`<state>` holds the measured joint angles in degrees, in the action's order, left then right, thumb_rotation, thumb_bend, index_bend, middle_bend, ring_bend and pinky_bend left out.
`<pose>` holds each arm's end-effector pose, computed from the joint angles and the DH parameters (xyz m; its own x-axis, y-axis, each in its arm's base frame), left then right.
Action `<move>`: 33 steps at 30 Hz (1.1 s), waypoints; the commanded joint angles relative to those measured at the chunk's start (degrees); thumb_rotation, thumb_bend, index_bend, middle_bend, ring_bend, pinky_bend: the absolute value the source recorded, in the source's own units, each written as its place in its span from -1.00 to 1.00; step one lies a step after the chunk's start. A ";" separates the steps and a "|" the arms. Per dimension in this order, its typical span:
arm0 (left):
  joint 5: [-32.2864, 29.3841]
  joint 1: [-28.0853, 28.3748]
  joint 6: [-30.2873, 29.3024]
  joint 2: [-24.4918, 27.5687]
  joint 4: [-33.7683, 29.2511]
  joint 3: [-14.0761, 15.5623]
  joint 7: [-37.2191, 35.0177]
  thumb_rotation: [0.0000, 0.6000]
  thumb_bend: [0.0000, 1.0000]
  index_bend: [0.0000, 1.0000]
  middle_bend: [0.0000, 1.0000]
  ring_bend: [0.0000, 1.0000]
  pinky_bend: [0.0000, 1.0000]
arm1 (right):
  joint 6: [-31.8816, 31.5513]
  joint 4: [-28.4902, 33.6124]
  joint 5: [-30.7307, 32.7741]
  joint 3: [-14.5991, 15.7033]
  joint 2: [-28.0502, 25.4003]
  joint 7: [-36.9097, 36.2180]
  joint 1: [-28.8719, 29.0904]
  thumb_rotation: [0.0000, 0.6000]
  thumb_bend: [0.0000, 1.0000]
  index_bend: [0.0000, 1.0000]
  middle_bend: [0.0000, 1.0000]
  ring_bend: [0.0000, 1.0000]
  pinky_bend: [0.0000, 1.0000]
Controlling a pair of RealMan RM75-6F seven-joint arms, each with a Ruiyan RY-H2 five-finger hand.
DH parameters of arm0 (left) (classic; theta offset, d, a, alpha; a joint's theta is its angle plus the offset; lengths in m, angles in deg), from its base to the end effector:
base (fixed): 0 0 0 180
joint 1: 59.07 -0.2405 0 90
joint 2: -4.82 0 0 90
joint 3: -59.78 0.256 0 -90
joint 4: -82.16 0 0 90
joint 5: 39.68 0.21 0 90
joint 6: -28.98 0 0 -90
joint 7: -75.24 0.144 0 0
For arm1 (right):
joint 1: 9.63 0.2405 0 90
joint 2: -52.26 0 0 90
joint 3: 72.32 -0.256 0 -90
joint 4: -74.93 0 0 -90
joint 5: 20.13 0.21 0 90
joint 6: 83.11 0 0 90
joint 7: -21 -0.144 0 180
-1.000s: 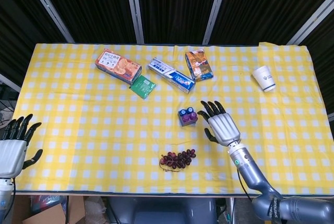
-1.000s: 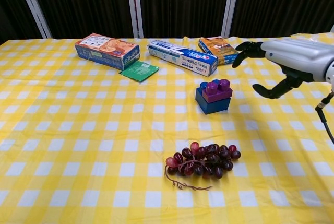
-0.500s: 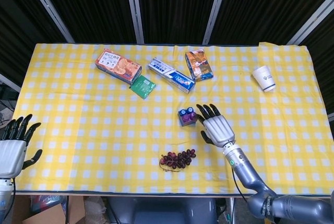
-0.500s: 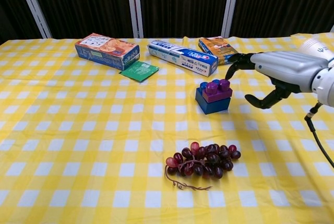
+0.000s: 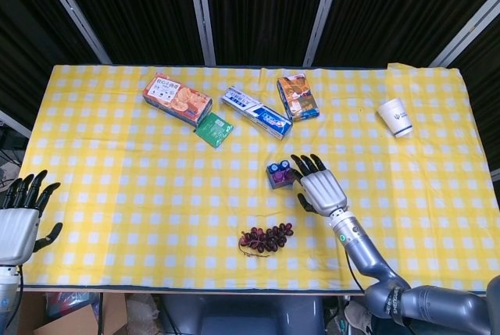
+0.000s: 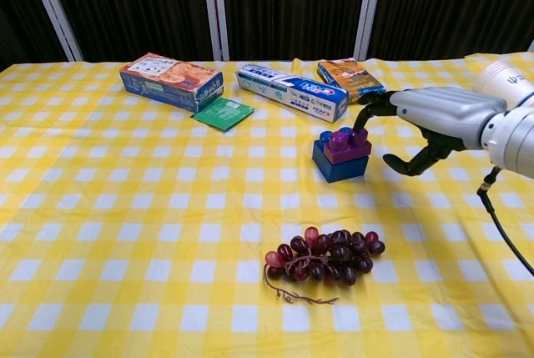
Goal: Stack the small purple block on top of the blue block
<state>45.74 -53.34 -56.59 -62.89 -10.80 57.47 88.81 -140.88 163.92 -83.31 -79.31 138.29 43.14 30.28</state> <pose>-0.3019 0.1830 0.1382 0.5397 0.0001 0.8419 0.8417 -0.0172 -0.5396 -0.1646 -0.3237 -0.0074 0.4705 -0.2730 0.8391 -0.8595 -0.3571 0.3658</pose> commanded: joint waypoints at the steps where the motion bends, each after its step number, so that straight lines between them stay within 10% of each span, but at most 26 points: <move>1: -0.15 0.04 0.08 -0.11 0.02 -0.06 0.25 1.00 -0.37 -0.68 -1.00 -1.00 -0.90 | 0.59 -0.89 -0.04 -0.14 0.43 -0.79 0.09 1.00 0.14 -0.50 -1.00 -1.00 -1.00; 33: -0.06 0.18 0.18 -0.33 0.00 -0.03 0.52 1.00 -0.37 -0.68 -1.00 -1.00 -0.90 | -1.48 1.47 -4.71 -0.35 -1.22 -3.32 -1.82 1.00 0.14 -0.47 -1.00 -1.00 -1.00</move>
<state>45.69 -53.17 -56.43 -63.22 -10.81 57.44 89.35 -141.28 163.60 -87.13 -79.16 138.25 39.92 28.73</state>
